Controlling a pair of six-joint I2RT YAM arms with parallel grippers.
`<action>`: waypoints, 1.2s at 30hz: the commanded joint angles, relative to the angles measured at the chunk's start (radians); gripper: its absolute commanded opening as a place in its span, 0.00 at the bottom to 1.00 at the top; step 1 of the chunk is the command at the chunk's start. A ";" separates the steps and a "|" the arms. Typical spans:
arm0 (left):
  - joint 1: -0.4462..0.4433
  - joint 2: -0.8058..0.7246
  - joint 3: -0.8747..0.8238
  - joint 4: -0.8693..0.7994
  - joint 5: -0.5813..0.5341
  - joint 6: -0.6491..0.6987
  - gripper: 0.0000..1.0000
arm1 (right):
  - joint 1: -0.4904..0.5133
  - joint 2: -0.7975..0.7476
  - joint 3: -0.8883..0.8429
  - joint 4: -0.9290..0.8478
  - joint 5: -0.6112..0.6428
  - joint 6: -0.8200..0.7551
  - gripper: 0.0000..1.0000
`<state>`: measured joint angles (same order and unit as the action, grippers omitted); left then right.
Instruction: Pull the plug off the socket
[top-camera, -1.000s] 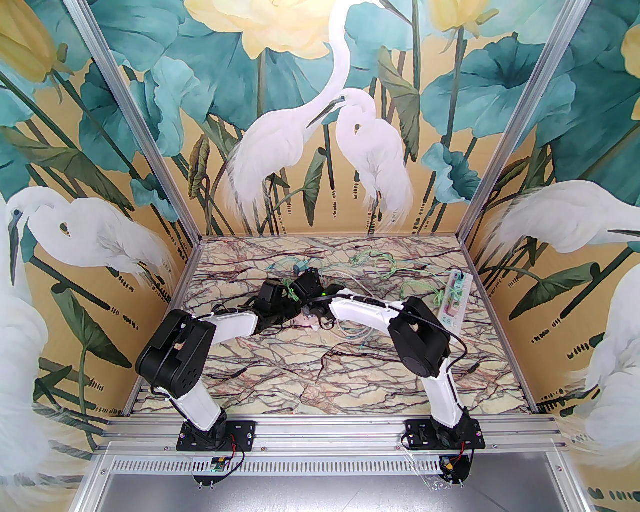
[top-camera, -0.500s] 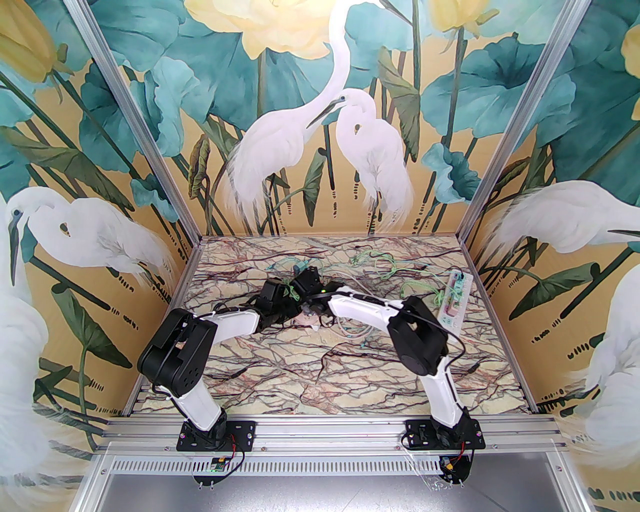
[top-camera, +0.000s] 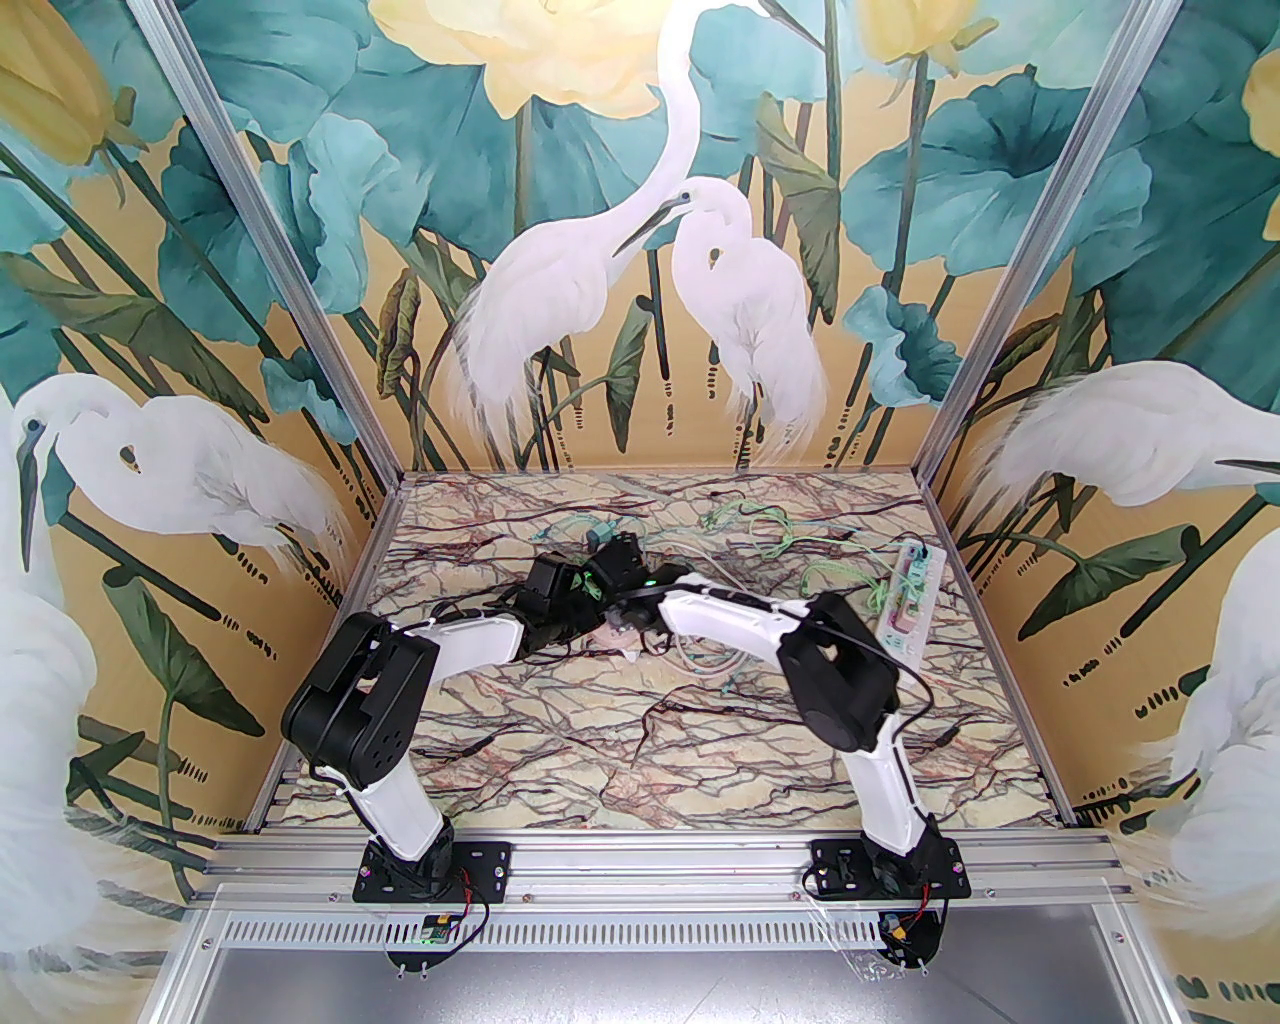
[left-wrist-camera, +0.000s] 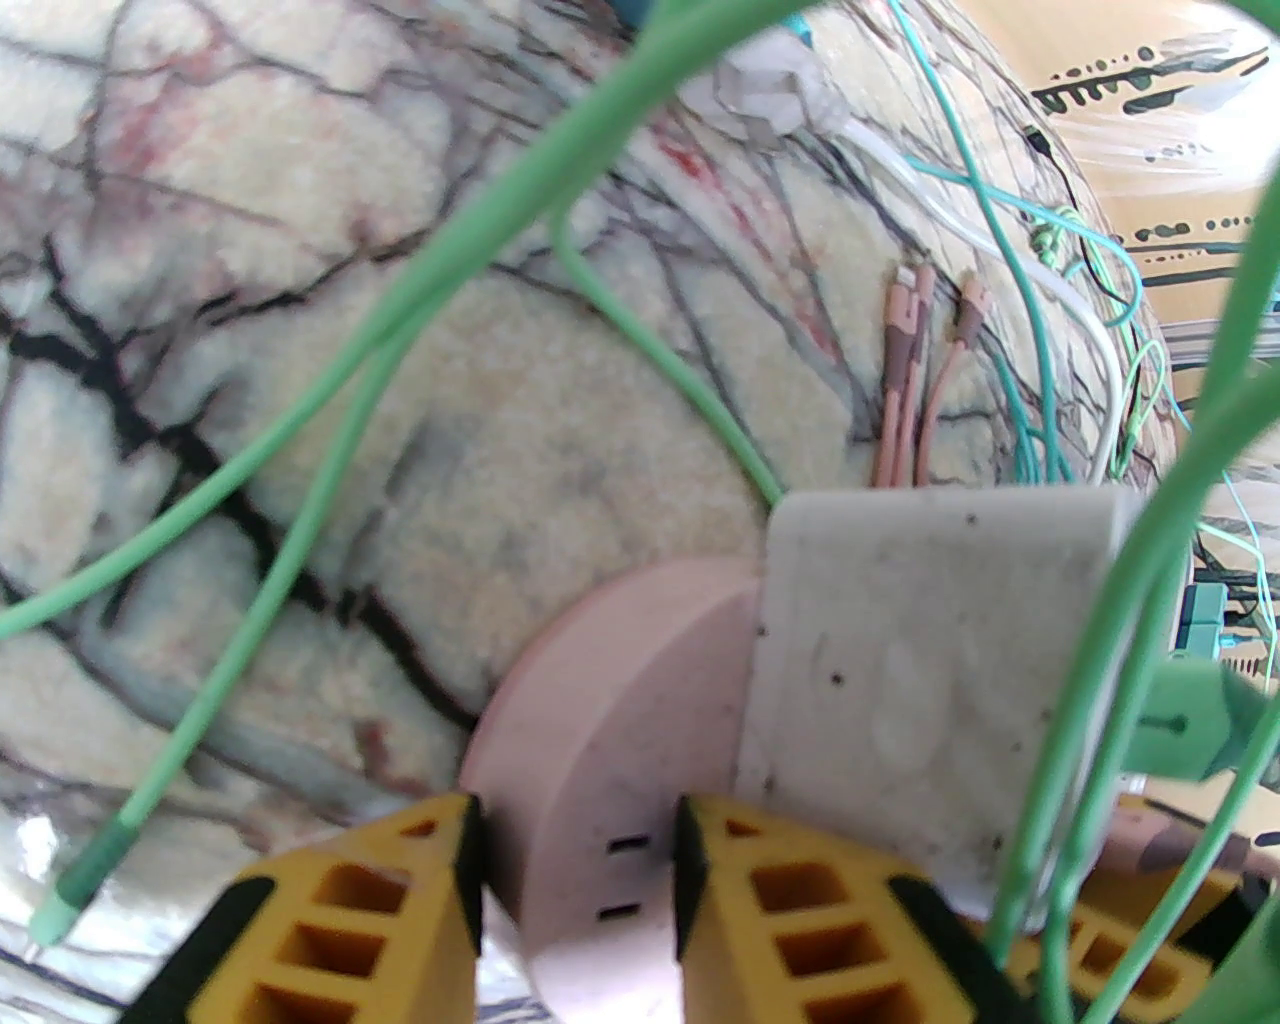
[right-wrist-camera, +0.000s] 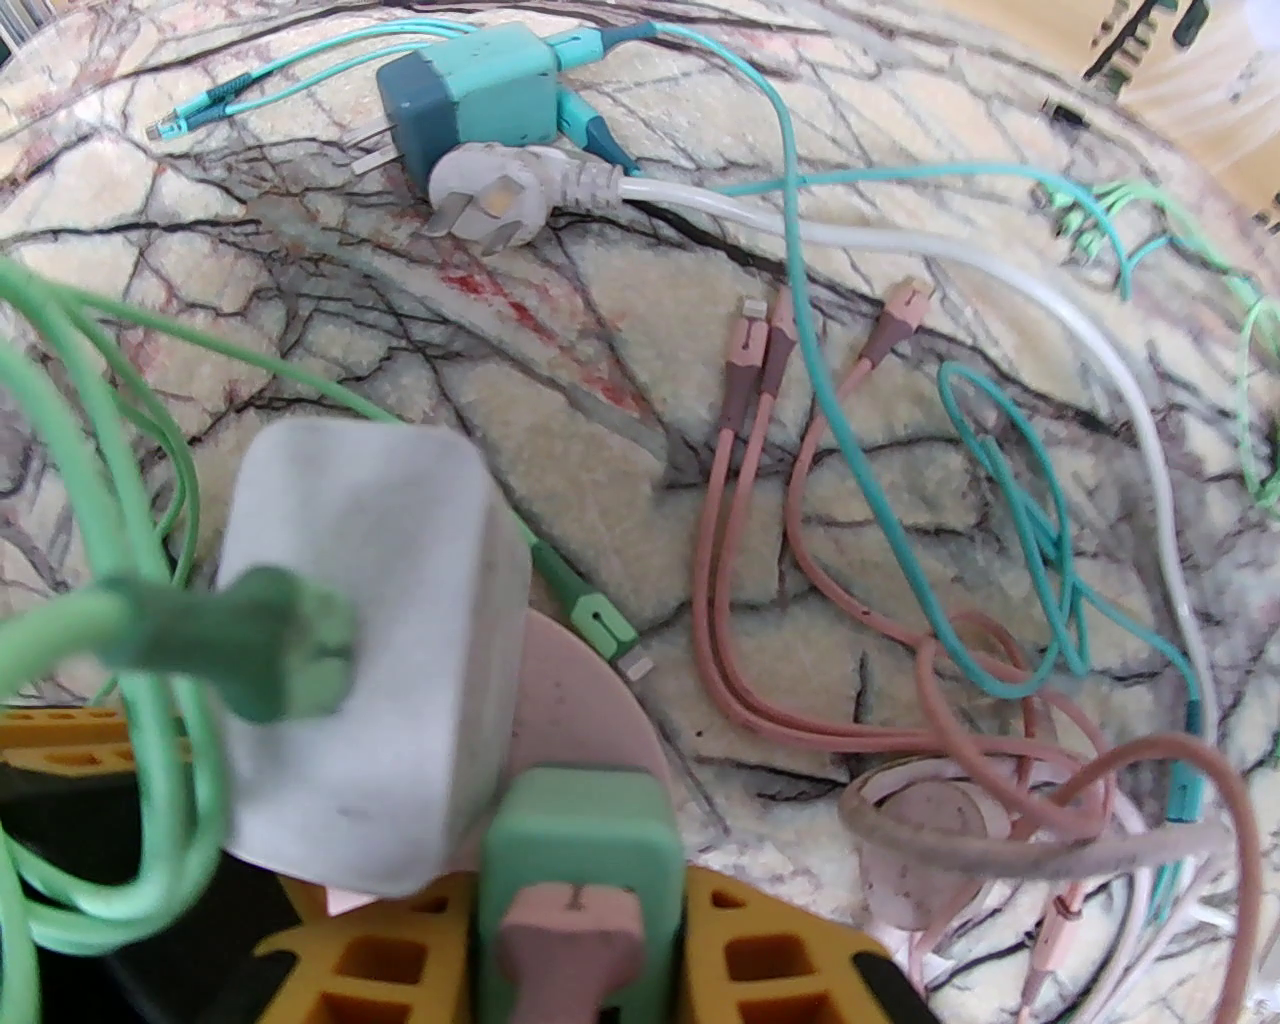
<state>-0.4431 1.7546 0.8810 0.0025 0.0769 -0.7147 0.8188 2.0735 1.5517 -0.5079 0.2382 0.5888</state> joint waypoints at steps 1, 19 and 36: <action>-0.028 0.091 -0.035 -0.139 0.008 0.010 0.35 | -0.015 -0.071 -0.054 0.073 -0.198 0.030 0.25; -0.040 0.111 -0.014 -0.151 0.018 0.020 0.35 | 0.141 0.117 0.199 -0.174 0.050 -0.061 0.26; -0.040 0.121 -0.009 -0.159 0.017 0.018 0.34 | -0.024 -0.099 -0.027 -0.002 -0.156 0.029 0.26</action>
<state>-0.4656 1.7851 0.9134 0.0040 0.0929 -0.7113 0.7834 2.0464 1.5387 -0.5537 0.2028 0.6022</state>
